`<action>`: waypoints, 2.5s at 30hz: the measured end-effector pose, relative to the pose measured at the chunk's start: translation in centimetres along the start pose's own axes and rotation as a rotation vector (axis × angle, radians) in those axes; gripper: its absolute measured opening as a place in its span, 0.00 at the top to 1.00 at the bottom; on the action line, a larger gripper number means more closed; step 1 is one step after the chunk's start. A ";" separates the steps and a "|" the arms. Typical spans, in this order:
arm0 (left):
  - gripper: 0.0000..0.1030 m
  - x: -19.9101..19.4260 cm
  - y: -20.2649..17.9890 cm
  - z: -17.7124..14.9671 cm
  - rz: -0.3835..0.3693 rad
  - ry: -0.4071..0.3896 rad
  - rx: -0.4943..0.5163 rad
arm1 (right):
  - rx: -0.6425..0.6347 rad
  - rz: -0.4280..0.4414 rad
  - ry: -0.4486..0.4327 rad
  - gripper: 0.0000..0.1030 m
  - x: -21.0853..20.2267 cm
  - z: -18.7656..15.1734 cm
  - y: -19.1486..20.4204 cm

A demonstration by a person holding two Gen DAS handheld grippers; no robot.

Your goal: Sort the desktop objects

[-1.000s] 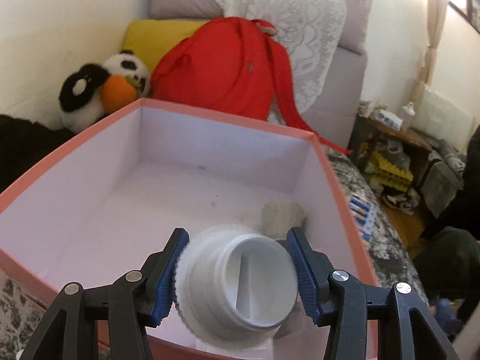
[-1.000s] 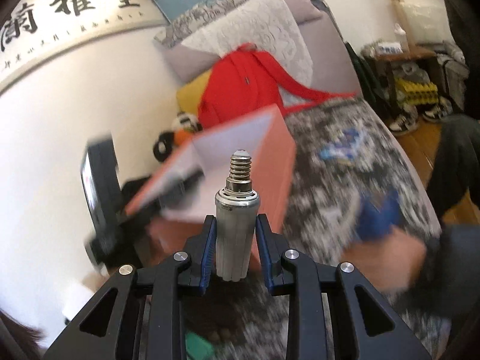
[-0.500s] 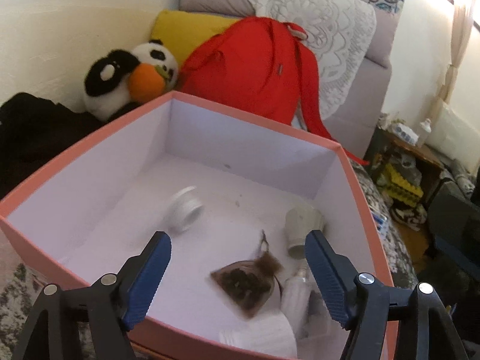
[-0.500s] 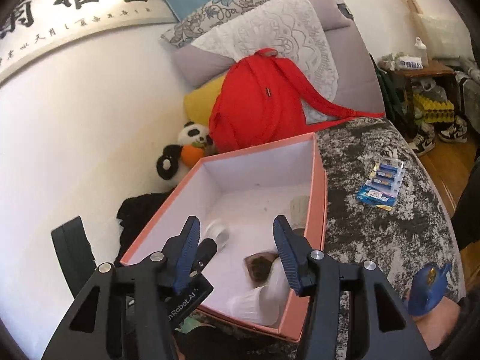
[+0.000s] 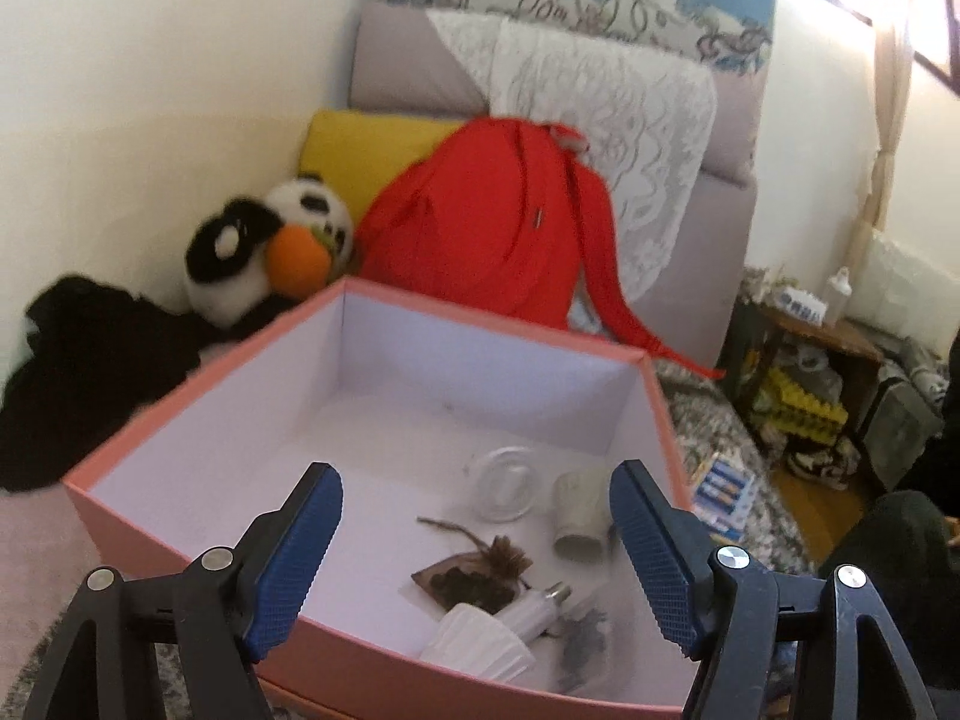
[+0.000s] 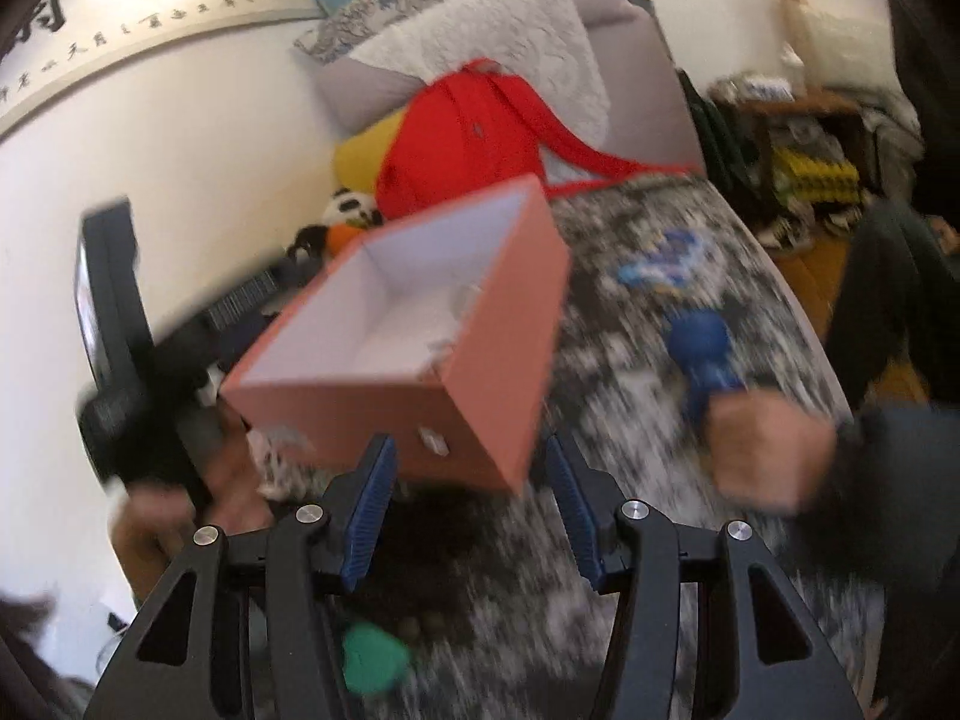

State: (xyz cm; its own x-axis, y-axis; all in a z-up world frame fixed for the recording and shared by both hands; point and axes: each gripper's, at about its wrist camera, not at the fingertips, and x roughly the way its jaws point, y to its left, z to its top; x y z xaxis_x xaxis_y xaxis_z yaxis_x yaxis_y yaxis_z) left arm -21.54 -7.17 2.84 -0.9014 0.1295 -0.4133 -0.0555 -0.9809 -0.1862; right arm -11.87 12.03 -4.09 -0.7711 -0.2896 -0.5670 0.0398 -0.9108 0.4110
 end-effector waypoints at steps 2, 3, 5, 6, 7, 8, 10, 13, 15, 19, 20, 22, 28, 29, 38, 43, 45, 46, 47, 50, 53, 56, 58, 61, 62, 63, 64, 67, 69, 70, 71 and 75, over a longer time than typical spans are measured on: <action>0.20 -2.3 0.3 0.9 -0.008 -0.044 -0.013 | 0.007 -0.010 0.013 0.46 -0.8 -1.7 -1.1; 0.15 -3.6 0.8 1.1 0.004 -0.063 -0.023 | 0.010 -0.016 0.020 0.46 -1.3 -2.5 -1.6; 0.10 -5.9 2.0 1.2 0.044 -0.092 -0.041 | 0.017 -0.025 0.033 0.46 -1.8 -3.9 -2.5; 0.09 -6.8 2.9 0.8 0.073 -0.094 -0.052 | 0.019 -0.023 0.038 0.46 -1.8 -4.0 -2.6; 0.08 -7.6 3.8 0.2 0.108 -0.090 -0.063 | 0.009 -0.017 0.035 0.46 -1.9 -4.1 -2.4; 0.08 -8.4 5.2 -1.0 0.167 -0.078 -0.079 | -0.007 -0.012 0.029 0.46 -2.0 -4.0 -2.0; 0.08 -9.3 8.2 -4.1 0.282 -0.026 -0.126 | -0.065 0.006 0.012 0.46 -2.3 -4.1 -0.6; 0.08 -9.9 11.9 -8.8 0.394 0.066 -0.205 | -0.159 0.033 0.027 0.46 -1.6 -4.8 2.0; 0.08 -10.6 14.1 -12.3 0.464 0.117 -0.269 | -0.226 0.049 0.045 0.46 -0.8 -5.3 3.8; 0.08 -10.6 15.3 -14.9 0.487 0.123 -0.295 | -0.375 0.055 0.064 0.46 1.6 -5.9 8.0; 0.08 -10.3 15.4 -15.1 0.490 0.136 -0.292 | -0.408 0.056 0.060 0.46 2.1 -6.1 9.1; 0.08 -9.7 15.7 -15.6 0.500 0.167 -0.298 | -0.437 0.059 0.062 0.46 3.3 -6.1 10.8; 0.07 -9.5 14.8 -16.9 0.505 0.209 -0.260 | -0.482 0.075 0.092 0.46 7.1 -6.0 14.6; 0.07 -9.6 14.6 -17.0 0.496 0.216 -0.261 | -0.497 0.074 0.097 0.46 7.7 -6.1 15.1; 0.06 -8.3 12.9 -19.0 0.450 0.375 -0.253 | -0.607 0.078 0.171 0.46 10.9 -8.4 16.3; 0.02 -7.1 13.2 -19.8 0.417 0.383 -0.270 | -0.612 0.028 0.198 0.46 12.4 -8.8 15.7; 0.02 -6.8 13.2 -19.7 0.330 0.348 -0.275 | -0.598 0.021 0.215 0.51 13.0 -8.7 15.4; 0.02 -6.7 13.4 -19.6 0.282 0.335 -0.283 | -0.593 0.016 0.221 0.55 13.2 -8.6 15.2; 0.06 -6.8 13.6 -19.5 0.211 0.317 -0.307 | -0.584 0.012 0.231 0.62 13.4 -8.5 15.1; 0.68 -7.0 14.8 -19.3 0.065 0.282 -0.381 | -0.527 0.033 0.252 0.77 13.4 -7.8 14.4; 0.88 -7.2 15.6 -19.2 0.027 0.269 -0.419 | -0.472 0.064 0.232 0.85 12.3 -6.8 14.0; 0.90 -9.1 14.2 -18.2 0.038 0.166 -0.343 | -0.428 0.081 0.202 0.89 10.7 -5.8 13.7; 0.90 -11.3 12.6 -17.3 0.044 0.049 -0.270 | -0.388 0.098 0.180 0.92 9.5 -5.1 13.3; 0.90 -13.5 10.9 -16.6 0.030 -0.069 -0.178 | -0.336 0.118 0.134 0.93 7.2 -4.1 12.8; 0.90 -14.0 10.3 -16.5 0.027 -0.095 -0.150 | -0.321 0.123 0.116 0.93 6.3 -3.8 12.6; 0.90 -14.4 9.7 -16.4 0.027 -0.115 -0.123 | -0.310 0.127 0.098 0.93 5.5 -3.5 12.5; 0.90 -14.7 9.4 -16.3 0.028 -0.131 -0.103 | -0.303 0.131 0.082 0.93 4.7 -3.2 12.5; 0.89 -15.0 8.9 -15.5 0.079 -0.165 -0.071 | -0.302 0.133 0.051 0.93 3.1 -2.7 12.6; 0.89 -15.1 9.0 -15.4 0.130 -0.170 -0.067 | -0.336 0.120 0.094 0.91 3.8 -3.0 13.1; 0.89 -14.9 9.1 -15.4 0.136 -0.160 -0.067 | -0.355 0.112 0.121 0.90 4.3 -3.2 13.4; 0.89 -14.7 9.1 -15.4 0.136 -0.147 -0.067 | -0.382 0.096 0.139 0.87 5.0 -3.6 13.7; 0.89 -14.0 9.7 -15.4 0.131 -0.113 -0.078 | -0.501 0.034 0.192 0.64 8.8 -5.8 15.4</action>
State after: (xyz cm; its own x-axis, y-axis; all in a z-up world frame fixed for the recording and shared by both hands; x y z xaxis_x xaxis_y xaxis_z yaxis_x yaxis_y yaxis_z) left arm -2.85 -16.22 -6.91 -0.9415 -0.0201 -0.3363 0.0950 -0.9735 -0.2078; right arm -14.35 -6.22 -6.85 -0.6362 -0.3271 -0.6987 0.3969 -0.9154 0.0671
